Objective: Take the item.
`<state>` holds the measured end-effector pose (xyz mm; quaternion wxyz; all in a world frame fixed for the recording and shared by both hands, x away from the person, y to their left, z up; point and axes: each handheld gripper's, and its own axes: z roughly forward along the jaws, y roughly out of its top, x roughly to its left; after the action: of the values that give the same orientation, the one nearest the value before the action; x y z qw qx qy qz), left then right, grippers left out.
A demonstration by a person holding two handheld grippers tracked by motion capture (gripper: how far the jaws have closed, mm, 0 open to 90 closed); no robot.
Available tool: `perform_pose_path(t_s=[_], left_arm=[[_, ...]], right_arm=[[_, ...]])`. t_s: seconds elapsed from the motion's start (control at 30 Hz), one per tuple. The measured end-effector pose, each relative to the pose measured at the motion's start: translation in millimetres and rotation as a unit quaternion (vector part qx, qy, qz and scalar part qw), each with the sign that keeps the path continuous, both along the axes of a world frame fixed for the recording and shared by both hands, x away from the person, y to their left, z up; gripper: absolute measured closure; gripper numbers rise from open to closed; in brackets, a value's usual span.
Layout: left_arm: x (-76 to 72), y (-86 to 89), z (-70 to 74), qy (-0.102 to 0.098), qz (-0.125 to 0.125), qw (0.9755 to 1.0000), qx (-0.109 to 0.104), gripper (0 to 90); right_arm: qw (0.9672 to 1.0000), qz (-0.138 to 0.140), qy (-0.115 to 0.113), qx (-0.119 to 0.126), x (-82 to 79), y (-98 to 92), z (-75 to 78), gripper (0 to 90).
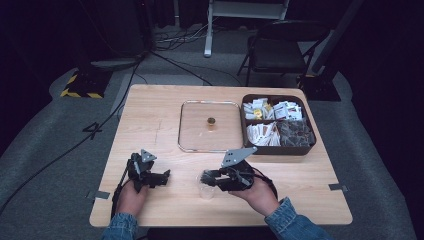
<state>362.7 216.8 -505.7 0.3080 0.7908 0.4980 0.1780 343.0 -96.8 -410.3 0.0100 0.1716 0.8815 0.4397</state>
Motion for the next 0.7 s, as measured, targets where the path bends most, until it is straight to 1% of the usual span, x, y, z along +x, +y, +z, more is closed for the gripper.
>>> perform_pose_path(t_s=[0.17,0.2,0.33,0.37,0.4,0.43,0.47,0.5,0.6,0.7], left_arm=[[0.0,0.0,0.0,0.000,0.000,1.0000,0.000,0.1],[0.0,0.0,0.0,0.000,0.000,1.0000,0.000,0.1],[0.0,0.0,0.0,0.000,0.000,1.0000,0.000,0.1],[0.0,0.0,0.0,0.000,0.000,1.0000,0.000,0.1],[0.0,0.0,0.0,0.000,0.000,1.0000,0.000,0.1],[0.0,0.0,0.0,0.000,0.000,1.0000,0.000,0.1],[0.0,0.0,0.0,0.000,0.000,1.0000,0.000,0.1],[0.0,0.0,0.0,0.000,0.000,1.0000,0.000,0.1],[0.0,0.0,0.0,0.000,0.000,1.0000,0.000,0.1],[0.0,0.0,0.0,0.000,0.000,1.0000,0.000,0.1]], right_arm=[[1.0000,0.001,0.006,-0.007,0.7,2.1,-5.3,71.1],[0.9999,0.003,0.008,-0.012,0.9,3.1,-7.3,71.1],[0.9998,0.006,0.012,-0.016,0.9,4.4,-9.4,70.5],[0.9997,0.007,0.015,-0.018,0.9,5.0,-10.0,68.8],[0.9996,0.011,0.021,-0.017,1.2,5.8,-10.7,61.2],[0.9995,0.013,0.022,-0.016,1.1,6.3,-10.8,57.5],[0.9995,0.013,0.022,-0.016,1.1,6.3,-10.8,57.5],[0.9996,0.016,0.021,-0.015,0.5,6.8,-10.2,54.0],[0.9997,0.016,0.013,-0.014,-0.1,7.0,-8.8,49.9],[0.9998,0.014,0.013,-0.007,-0.3,5.7,-6.5,48.6]])
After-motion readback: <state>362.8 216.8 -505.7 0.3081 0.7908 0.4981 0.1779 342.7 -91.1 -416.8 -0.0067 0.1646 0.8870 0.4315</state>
